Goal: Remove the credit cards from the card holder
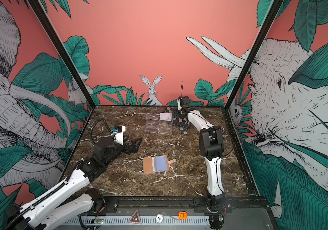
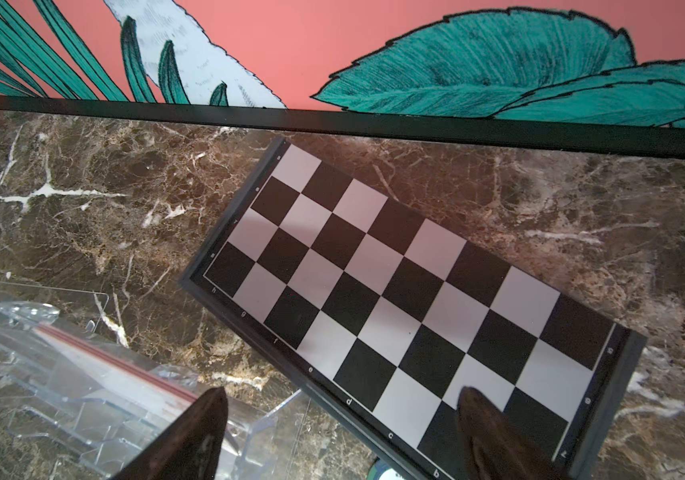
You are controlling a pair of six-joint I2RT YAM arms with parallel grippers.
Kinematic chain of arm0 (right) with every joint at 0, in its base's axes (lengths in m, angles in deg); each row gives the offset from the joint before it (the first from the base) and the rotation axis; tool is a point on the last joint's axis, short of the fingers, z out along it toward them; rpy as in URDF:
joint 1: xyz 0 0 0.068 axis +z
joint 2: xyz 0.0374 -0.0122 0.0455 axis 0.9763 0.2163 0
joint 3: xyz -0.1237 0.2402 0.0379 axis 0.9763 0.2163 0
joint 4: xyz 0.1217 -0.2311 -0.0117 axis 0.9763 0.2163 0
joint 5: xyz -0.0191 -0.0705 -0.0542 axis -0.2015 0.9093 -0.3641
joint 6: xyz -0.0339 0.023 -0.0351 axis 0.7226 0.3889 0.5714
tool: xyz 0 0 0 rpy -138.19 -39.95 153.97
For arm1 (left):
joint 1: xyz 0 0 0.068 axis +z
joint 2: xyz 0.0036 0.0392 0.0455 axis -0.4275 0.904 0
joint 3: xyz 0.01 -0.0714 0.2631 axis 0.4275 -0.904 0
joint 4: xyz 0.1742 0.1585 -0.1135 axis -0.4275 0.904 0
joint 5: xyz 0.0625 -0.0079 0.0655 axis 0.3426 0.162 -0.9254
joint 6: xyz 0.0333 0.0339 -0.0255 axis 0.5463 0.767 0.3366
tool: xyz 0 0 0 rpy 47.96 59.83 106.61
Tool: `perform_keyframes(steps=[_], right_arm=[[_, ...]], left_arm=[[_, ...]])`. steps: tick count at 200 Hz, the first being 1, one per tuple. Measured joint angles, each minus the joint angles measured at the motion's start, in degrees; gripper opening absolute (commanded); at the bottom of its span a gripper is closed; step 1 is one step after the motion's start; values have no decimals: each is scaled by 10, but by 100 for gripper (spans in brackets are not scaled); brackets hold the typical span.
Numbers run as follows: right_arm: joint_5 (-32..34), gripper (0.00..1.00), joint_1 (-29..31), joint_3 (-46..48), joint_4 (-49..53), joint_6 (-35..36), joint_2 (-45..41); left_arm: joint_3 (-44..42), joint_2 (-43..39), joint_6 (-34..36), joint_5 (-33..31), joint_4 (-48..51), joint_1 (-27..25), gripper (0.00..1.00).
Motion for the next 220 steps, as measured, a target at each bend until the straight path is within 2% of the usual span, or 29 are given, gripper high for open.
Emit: perform_keyframes(steps=[73, 112, 139, 189, 203, 220], right_arm=[[14, 87, -12, 21, -2, -1, -7], [19, 87, -26, 64, -9, 0, -47], [18, 89, -32, 132, -44, 12, -116], [18, 91, -46, 326, -159, 46, -301], [17, 98, -54, 386, -188, 48, -351], [18, 98, -65, 457, -219, 48, -408]], left_arm=[[0, -13, -4, 0, 9, 0, 99], [0, -24, -6, 0, 18, 0, 99], [0, -39, -6, -1, 24, 0, 99], [0, -69, 2, -12, 45, 0, 99], [0, -76, 5, -18, 52, 0, 99], [0, -83, 10, -28, 60, 0, 99]])
